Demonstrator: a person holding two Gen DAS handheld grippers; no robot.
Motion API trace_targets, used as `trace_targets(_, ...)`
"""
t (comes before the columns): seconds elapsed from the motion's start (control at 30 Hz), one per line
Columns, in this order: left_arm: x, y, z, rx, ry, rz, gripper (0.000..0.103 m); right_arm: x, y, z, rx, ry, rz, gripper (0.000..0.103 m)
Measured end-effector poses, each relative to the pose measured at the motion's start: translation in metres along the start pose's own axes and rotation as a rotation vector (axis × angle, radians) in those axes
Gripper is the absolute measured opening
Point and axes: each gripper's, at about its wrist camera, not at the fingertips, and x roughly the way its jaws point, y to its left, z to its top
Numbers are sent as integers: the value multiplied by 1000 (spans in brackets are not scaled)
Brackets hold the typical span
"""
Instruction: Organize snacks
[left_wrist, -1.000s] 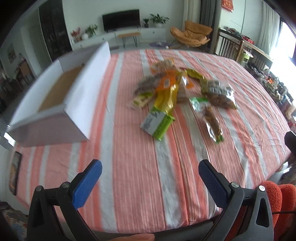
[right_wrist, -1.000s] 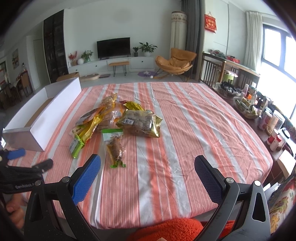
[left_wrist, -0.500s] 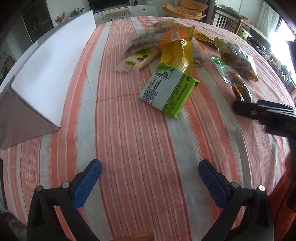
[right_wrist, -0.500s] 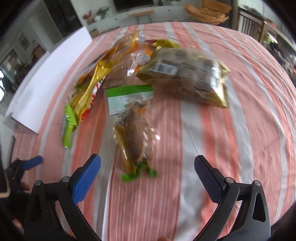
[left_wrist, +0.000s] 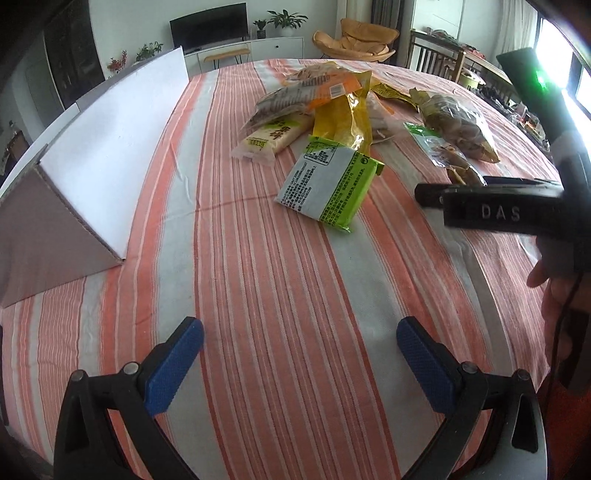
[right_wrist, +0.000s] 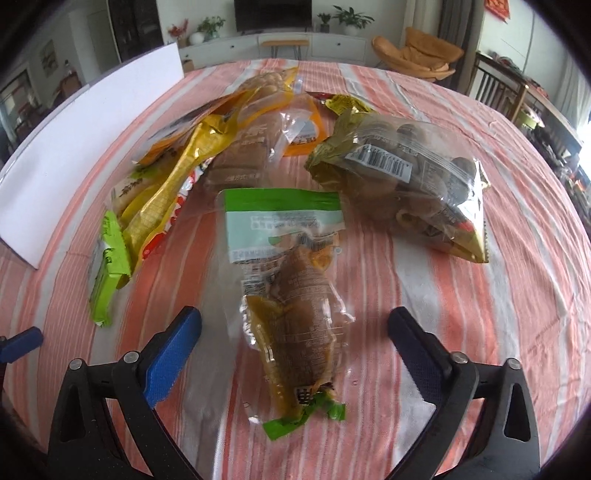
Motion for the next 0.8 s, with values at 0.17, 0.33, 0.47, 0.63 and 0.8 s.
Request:
trace_targets(0.17,-8,8,6,22,84,-69,101,-9,8,2,8,-40,-16,55)
trace_targets(0.33,-27,16,54,13,15,-177,98,-26,-5,-19,114,-81,26,55)
trace_targets(0.47,-3,-2,93,107,3,-127,81,-37,-20,-37,187,-116,9,56)
trace_targets(0.63,41,-17,112,177,44,-25,63,-39,-30,-38,239,-124,-1,57)
trace_targets(0.8,34,-10,109,158,7,-24,39,-37,-35,-37,258,-136,9,57)
